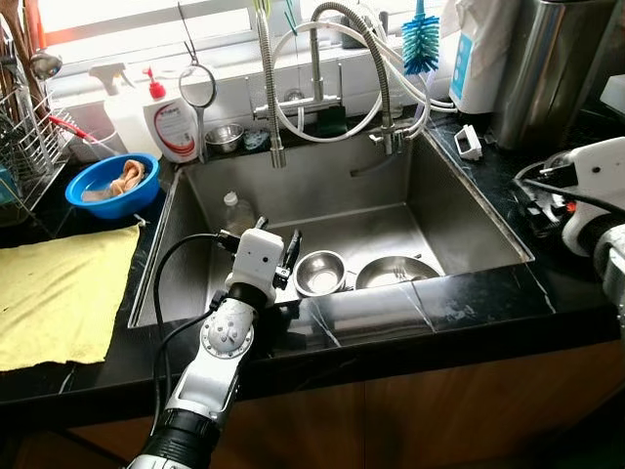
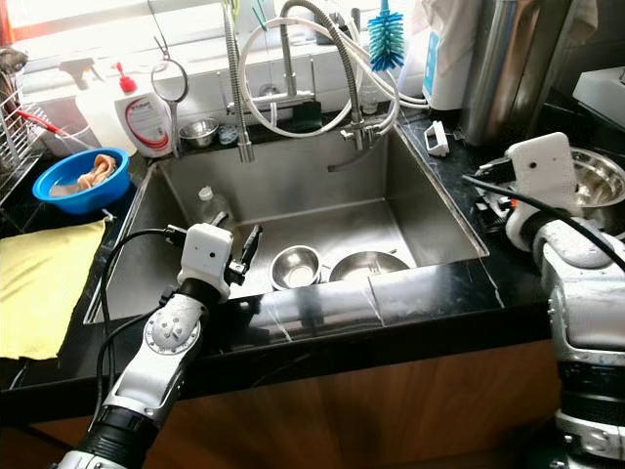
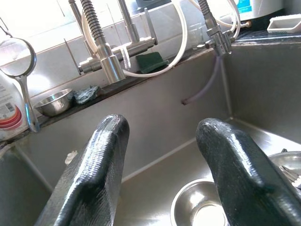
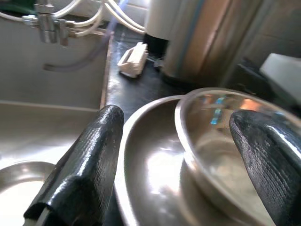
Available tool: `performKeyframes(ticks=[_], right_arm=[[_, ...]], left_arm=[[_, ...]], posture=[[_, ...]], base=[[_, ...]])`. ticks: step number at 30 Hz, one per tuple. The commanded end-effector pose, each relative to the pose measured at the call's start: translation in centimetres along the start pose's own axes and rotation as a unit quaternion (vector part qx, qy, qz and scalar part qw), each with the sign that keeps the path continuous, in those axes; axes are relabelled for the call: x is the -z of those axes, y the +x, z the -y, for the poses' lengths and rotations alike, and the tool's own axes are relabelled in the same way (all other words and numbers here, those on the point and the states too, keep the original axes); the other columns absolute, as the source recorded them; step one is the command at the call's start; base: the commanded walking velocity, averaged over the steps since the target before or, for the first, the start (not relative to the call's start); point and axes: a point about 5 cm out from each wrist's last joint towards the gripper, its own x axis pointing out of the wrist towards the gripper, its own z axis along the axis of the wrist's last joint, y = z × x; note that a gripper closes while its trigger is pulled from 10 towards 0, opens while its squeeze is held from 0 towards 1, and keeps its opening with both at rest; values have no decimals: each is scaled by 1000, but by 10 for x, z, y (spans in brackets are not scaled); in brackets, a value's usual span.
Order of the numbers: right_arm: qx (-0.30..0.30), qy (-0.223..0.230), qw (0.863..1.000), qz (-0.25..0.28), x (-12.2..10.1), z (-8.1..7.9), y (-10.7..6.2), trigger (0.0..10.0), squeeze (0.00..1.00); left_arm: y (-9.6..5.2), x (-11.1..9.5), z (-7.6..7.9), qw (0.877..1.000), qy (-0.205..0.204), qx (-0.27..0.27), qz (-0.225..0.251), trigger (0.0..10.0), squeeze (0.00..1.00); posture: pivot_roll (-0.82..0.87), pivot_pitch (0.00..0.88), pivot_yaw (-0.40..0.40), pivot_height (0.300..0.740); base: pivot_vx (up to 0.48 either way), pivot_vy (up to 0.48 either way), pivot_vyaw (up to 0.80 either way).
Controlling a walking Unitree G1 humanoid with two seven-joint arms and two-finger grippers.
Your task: Kitchen organization
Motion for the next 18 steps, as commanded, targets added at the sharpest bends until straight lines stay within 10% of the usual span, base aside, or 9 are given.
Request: performKeyframes(ticks=[1, 18], right_arm=[[2, -10, 1000, 12, -10, 5, 0, 10000, 0], [6, -34, 998, -45, 10, 23, -2, 10000, 0]], left_arm=[[-1, 1, -6, 1000, 8, -8, -6, 10000, 0], [0, 1, -5, 1000, 7, -4, -7, 10000, 0]], posture=[[-253, 0, 146, 740], [-259, 0, 151, 740]], base=[[0, 0, 0], [0, 0, 0]])
